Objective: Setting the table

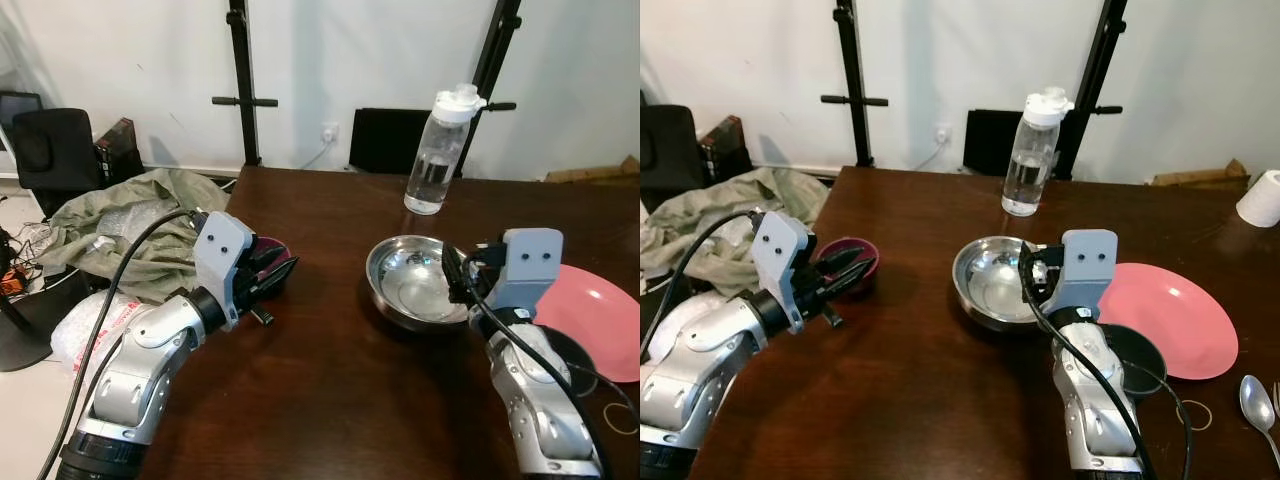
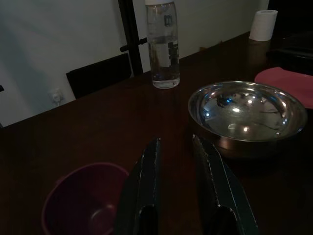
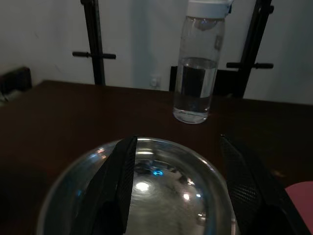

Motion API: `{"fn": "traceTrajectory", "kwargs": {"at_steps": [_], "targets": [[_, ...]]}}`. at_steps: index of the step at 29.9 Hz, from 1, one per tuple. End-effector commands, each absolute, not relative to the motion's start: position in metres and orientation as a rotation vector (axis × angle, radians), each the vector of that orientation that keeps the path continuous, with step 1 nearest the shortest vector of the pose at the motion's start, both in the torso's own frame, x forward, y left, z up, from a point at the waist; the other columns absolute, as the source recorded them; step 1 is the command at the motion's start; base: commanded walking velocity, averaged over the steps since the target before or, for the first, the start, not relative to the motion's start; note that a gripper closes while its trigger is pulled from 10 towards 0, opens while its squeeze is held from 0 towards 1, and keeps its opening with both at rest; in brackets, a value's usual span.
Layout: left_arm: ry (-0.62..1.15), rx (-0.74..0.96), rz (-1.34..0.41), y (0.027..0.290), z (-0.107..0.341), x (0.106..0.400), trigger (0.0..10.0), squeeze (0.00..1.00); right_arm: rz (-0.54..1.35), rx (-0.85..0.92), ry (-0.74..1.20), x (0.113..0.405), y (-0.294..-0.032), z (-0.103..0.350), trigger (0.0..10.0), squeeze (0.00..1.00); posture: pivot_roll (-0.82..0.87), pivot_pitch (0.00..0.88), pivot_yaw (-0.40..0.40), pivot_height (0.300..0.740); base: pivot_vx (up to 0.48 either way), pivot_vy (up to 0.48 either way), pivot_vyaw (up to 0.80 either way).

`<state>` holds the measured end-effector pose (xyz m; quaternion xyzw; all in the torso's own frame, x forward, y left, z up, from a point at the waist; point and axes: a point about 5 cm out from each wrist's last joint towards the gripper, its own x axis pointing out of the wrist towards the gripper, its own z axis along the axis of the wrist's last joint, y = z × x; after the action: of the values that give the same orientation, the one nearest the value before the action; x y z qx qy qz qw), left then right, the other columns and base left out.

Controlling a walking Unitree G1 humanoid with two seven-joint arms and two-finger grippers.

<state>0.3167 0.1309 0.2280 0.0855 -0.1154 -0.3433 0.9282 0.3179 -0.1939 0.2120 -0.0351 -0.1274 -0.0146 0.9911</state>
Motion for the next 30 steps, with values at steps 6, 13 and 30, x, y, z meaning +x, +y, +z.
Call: {"fn": "traceTrajectory", "kwargs": {"at_steps": [6,13,30], "targets": [[-0.208,0.224,-0.713,0.135,0.225,0.314,10.0,0.0,-0.068,-0.156,-0.102,0.32,-0.227,0.196,10.0,1.0,0.06,0.107,0.079,0.74,0.0,0.0,0.0],[-0.208,0.229,-0.695,0.14,0.226,0.314,10.0,0.0,-0.079,-0.147,-0.036,0.322,-0.251,0.192,10.0,1.0,0.06,0.117,0.07,0.74,0.0,0.0,0.0],[-0.195,0.231,-0.677,0.145,0.225,0.309,10.0,0.0,-0.032,-0.101,0.179,0.356,-0.269,0.179,10.0,0.0,0.09,0.135,0.061,0.74,0.0,0.0,0.0]]}}
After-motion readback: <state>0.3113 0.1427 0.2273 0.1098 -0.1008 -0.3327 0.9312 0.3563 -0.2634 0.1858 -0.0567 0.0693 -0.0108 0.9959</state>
